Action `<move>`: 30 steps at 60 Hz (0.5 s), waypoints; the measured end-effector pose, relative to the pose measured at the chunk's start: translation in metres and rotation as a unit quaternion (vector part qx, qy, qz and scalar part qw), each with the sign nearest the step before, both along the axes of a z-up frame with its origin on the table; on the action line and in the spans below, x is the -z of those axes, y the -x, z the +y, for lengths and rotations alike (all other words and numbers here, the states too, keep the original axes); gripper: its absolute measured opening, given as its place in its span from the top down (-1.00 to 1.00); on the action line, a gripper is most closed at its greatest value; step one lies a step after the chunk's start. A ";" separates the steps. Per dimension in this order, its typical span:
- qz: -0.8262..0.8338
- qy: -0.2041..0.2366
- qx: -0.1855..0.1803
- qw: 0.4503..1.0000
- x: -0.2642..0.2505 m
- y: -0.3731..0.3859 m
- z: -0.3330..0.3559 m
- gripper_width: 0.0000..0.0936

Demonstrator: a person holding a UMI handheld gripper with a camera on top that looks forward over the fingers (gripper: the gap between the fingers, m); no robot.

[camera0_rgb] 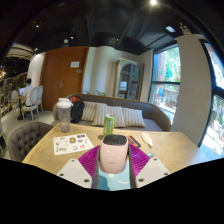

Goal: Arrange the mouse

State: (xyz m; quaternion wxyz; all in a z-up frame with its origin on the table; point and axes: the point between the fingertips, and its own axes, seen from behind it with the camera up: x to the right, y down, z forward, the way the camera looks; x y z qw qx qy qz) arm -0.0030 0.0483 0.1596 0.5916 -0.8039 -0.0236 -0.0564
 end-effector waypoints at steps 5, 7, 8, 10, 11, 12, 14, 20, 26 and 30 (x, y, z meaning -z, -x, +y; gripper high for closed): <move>0.020 0.049 0.016 0.998 0.055 -0.037 0.005 0.09; 0.024 0.068 0.017 0.997 0.073 -0.042 0.007 0.08; 0.028 0.077 0.018 0.996 0.080 -0.044 0.008 0.08; 0.031 0.094 0.018 0.995 0.095 -0.048 0.010 0.08; 0.030 0.102 0.015 0.994 0.102 -0.049 0.010 0.08; 0.029 0.108 0.012 0.994 0.108 -0.049 0.010 0.08; 0.025 0.120 0.005 0.992 0.121 -0.052 0.008 0.08; 0.022 0.145 -0.006 0.989 0.149 -0.056 0.006 0.08; 0.023 0.169 -0.016 0.985 0.167 -0.055 -0.005 0.06; 0.042 0.165 -0.011 0.985 0.168 -0.055 -0.004 -0.06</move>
